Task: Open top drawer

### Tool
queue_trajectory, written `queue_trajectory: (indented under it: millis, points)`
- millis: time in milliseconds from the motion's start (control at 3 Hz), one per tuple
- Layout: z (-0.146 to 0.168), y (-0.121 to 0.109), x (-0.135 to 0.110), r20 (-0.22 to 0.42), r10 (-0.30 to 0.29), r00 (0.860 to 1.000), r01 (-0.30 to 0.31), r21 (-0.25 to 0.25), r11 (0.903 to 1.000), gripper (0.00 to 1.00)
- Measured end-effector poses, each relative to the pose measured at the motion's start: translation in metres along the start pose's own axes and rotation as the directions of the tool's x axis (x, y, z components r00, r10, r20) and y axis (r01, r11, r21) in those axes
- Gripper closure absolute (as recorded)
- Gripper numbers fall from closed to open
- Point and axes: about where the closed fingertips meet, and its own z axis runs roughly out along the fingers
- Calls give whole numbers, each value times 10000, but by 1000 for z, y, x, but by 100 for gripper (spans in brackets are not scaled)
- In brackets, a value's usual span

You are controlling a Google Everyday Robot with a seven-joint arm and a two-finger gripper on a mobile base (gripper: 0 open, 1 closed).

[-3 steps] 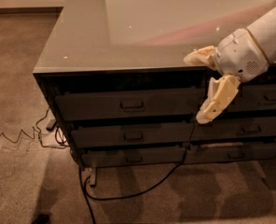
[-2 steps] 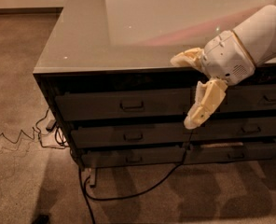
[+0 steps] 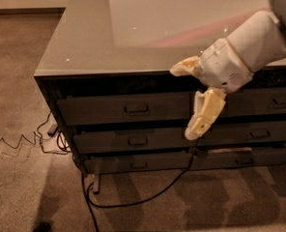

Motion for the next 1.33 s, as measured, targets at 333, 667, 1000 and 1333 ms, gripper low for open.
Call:
queue_trajectory:
  millis: [333, 667, 1000, 1333]
  points:
    - [32, 0, 15, -1590, -102, 9872, 69, -215, 9997, 0]
    - [56, -14, 45, -2922, -15, 9563, -152, -549, 9984, 0]
    - [82, -39, 79, -3148, 307, 9487, -721, -1209, 9900, 0]
    - [83, -39, 79, -3148, 308, 9487, -722, -1208, 9900, 0]
